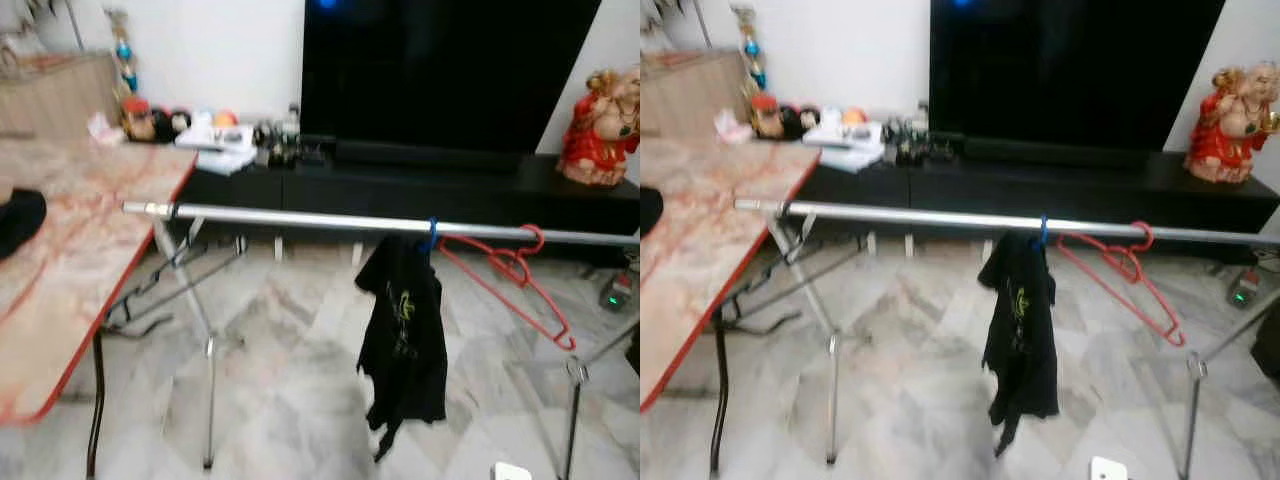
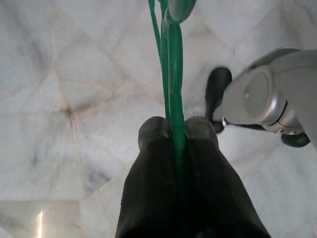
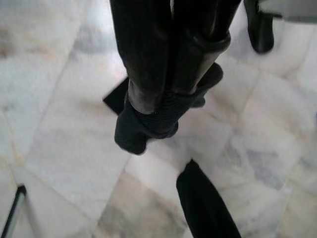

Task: Hang hanger

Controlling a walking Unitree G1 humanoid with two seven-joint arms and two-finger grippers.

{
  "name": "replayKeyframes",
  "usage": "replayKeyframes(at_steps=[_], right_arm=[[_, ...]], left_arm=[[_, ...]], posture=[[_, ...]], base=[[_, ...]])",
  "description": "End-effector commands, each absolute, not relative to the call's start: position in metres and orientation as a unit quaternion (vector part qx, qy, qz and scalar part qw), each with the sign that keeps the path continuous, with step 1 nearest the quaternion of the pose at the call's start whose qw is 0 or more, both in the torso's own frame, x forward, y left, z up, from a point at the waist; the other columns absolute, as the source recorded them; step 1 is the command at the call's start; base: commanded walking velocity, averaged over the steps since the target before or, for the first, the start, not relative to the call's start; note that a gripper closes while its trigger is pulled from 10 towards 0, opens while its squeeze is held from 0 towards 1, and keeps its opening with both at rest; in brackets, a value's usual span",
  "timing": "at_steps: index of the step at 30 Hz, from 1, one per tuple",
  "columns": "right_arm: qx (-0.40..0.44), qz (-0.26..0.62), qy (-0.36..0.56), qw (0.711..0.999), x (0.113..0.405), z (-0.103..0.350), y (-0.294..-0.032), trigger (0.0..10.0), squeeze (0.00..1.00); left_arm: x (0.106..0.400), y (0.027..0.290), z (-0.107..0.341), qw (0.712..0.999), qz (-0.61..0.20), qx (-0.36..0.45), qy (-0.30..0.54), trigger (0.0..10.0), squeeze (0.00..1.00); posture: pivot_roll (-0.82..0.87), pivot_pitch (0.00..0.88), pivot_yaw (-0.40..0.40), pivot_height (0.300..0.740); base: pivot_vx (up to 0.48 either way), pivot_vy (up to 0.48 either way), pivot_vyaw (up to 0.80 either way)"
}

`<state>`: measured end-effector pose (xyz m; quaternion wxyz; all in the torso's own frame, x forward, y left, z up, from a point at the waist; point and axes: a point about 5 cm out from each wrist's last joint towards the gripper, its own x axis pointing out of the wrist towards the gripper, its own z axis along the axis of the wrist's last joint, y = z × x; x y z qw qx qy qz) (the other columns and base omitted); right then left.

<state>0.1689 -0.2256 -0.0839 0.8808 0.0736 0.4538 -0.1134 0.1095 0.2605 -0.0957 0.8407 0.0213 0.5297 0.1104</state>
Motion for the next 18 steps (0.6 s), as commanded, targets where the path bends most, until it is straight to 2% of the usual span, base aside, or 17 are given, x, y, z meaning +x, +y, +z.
replayKeyframes(at_steps=[1,18], right_arm=[[0.071,-0.125,0.440,0.886,0.1748,-0.0791,-0.2336,10.0,0.00],[0.076,-0.134,0.437,0.886,0.1748,-0.0795,-0.2318,10.0,0.00]], left_arm=[[0.1151,0.2554,-0.0956,0.846,0.102,0.021,0.523,10.0,0.00],[0.1186,0.2593,-0.0935,0.846,0.101,0.025,0.522,10.0,0.00]], posture=[[0.13,0.000,-0.086,0.740],[0.13,0.000,-0.077,0.740]], base=[[-0.266,0.000,0.00],[-0.267,0.000,0.00]])
